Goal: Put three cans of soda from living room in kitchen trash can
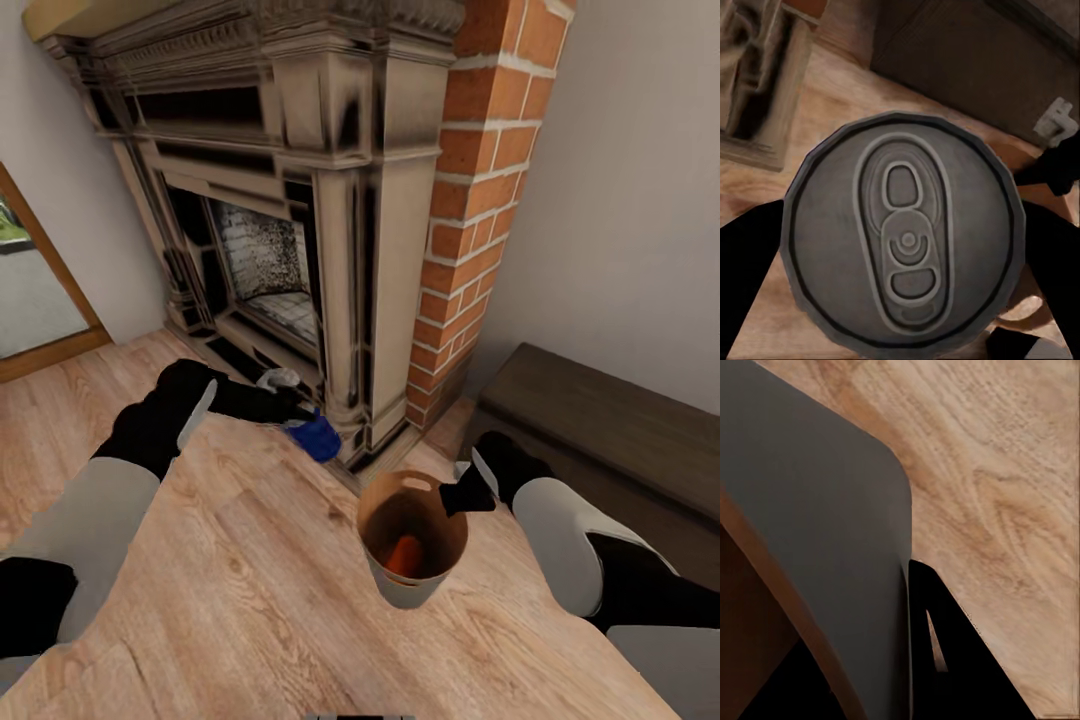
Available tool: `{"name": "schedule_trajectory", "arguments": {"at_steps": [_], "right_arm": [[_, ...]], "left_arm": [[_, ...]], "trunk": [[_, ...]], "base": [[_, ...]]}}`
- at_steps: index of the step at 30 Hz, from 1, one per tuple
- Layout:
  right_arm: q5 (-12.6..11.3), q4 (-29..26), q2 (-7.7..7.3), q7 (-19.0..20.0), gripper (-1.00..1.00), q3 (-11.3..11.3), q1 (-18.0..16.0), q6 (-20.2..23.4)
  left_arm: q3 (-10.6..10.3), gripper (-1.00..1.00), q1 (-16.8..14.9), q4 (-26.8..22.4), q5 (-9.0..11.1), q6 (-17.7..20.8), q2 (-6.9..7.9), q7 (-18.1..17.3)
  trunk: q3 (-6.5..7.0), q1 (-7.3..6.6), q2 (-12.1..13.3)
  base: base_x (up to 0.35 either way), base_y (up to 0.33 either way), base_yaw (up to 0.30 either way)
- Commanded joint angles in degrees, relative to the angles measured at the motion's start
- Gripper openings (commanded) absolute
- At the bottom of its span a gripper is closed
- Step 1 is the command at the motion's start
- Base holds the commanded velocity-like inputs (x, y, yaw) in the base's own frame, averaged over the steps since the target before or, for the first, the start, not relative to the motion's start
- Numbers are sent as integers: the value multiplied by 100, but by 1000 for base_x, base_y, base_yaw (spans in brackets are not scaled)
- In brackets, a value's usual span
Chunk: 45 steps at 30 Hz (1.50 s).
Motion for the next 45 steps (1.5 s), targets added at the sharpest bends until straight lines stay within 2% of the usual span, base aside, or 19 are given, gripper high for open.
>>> {"name": "schedule_trajectory", "arguments": {"at_steps": [1, 3, 4, 8, 9, 11, 16, 22, 25, 27, 29, 30, 31, 33, 35, 39, 45], "right_arm": [[-173, 28, 79, 36, -100, -56, -3, 18], [-172, 40, 135, 39, -100, -50, -2, 18], [-171, 45, 185, 42, -100, -46, -2, 18], [-169, 42, 304, 47, -100, -41, -2, 18], [-169, 42, 336, 43, -100, -40, -2, 18], [-169, 39, 397, 37, -100, -23, -2, 18], [-169, 26, 556, 37, -100, 17, -2, 18], [-169, -1, 658, 50, -100, 29, -9, 18], [-169, -7, 679, 52, -100, 33, -10, 18], [-169, -21, 691, 54, -100, 37, -12, 18], [-169, -46, 696, 51, -100, 38, -16, 18], [-169, -85, 700, 49, -100, 39, -17, 18], [-169, -173, 704, 51, -100, 39, -18, 18], [-171, -247, 708, 53, -100, 39, -25, 18], [-170, -276, 711, 51, -100, 39, -29, 18], [-174, -319, 719, 54, -100, 40, -54, 18], [-177, -326, 794, 53, -100, 40, -70, 18]], "left_arm": [[-335, -100, -229, 486, -63, 0, -178, -254], [-643, -100, -315, 797, -63, 0, -309, -466], [-910, -100, -374, 1030, -63, 0, -427, -666], [-1413, -100, -450, 1381, -70, 0, -633, -1049], [-1475, -100, -460, 1415, -72, 0, -658, -1088], [-1543, -100, -467, 1445, -76, 0, -705, -1122], [-1763, -100, -470, 1465, -95, 0, -962, -1153], [-1795, -100, -463, 1461, -119, 0, -1094, -1107], [-1818, -100, -458, 1463, -126, 0, -1125, -1085], [-1916, -100, -453, 1464, -130, 0, -1138, -1061], [-2057, -100, -444, 1461, -132, 0, -1141, -1041], [-2160, -100, -439, 1460, -131, 0, -1144, -1034], [-2352, -100, -424, 1451, -120, 0, -1147, -1024], [-2499, -100, -409, 1428, -114, 0, -1151, -979], [-2555, -100, -402, 1420, -111, 0, -1153, -885], [-2639, -100, -387, 1401, -81, 0, -1159, -430], [-2657, -100, -317, 1395, -78, -4, -1166, -303]], "trunk": [[19, -23, 41], [55, -67, 122], [73, -89, 162], [145, -177, 322], [163, -198, 362], [198, -242, 442], [198, -242, 442], [198, -242, 442], [198, -242, 442], [198, -242, 442], [198, -242, 442], [198, -242, 442], [198, -242, 442], [198, -242, 442], [198, -242, 442], [198, -242, 442], [198, -242, 442]], "base": [[0, 0, 0], [0, 0, 0], [0, 0, 0], [0, 0, 0], [0, 0, 0], [0, 0, 0], [0, 0, 0], [0, 0, 0], [0, 0, 0], [0, 0, 0], [0, 0, 0], [0, 0, 0], [0, 0, 0], [0, 0, 0], [0, 0, 0], [0, 0, 0], [0, 0, 0]]}}
